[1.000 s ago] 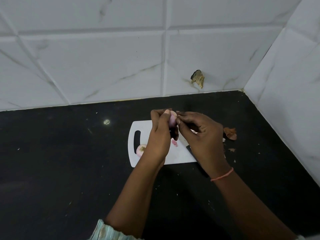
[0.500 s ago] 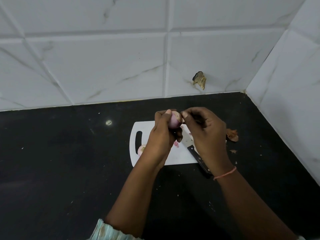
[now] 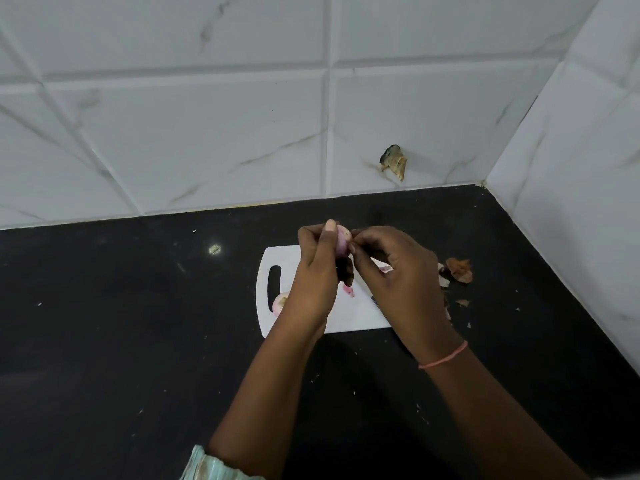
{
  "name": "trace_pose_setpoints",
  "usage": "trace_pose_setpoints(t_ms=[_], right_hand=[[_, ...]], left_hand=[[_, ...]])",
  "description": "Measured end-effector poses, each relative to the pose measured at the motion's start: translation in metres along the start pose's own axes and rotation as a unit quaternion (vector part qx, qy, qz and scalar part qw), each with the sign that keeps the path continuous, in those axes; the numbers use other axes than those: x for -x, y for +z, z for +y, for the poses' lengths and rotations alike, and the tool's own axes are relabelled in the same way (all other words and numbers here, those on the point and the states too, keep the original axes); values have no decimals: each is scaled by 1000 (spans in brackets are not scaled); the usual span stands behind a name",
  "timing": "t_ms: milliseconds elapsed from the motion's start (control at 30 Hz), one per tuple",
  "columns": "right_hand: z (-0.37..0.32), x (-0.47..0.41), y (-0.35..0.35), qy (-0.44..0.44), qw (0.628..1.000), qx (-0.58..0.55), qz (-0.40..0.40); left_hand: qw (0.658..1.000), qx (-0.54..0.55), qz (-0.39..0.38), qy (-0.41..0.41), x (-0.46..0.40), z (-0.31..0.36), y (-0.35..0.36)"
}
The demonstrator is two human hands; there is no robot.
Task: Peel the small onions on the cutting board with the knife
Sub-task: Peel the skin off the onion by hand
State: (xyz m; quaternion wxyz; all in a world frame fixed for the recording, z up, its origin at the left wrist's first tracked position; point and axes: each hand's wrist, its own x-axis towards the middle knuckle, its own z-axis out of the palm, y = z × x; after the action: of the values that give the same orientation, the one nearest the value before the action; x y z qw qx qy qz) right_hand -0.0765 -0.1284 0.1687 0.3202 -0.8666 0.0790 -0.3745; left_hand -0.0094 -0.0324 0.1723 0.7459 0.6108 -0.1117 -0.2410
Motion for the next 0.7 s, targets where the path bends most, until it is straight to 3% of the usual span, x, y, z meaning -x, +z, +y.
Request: trace_pose_setpoints(t_ms=[367,500,633,700], right_hand=[[8,-7,-2,-2,995,27,-94],[10,-10,-6,80,991,-61,-93],[4,-11,-10,193,963,-184,-30],[2,-10,-10,208,951,-230,-7]], left_hand=[[996,-51,-74,-5,-1,4,-13],[995,17,-100,-17,0,6,-17],[992,108,-57,-40,-2,3,-19],[992,112,-39,-43,-3,1,-20]])
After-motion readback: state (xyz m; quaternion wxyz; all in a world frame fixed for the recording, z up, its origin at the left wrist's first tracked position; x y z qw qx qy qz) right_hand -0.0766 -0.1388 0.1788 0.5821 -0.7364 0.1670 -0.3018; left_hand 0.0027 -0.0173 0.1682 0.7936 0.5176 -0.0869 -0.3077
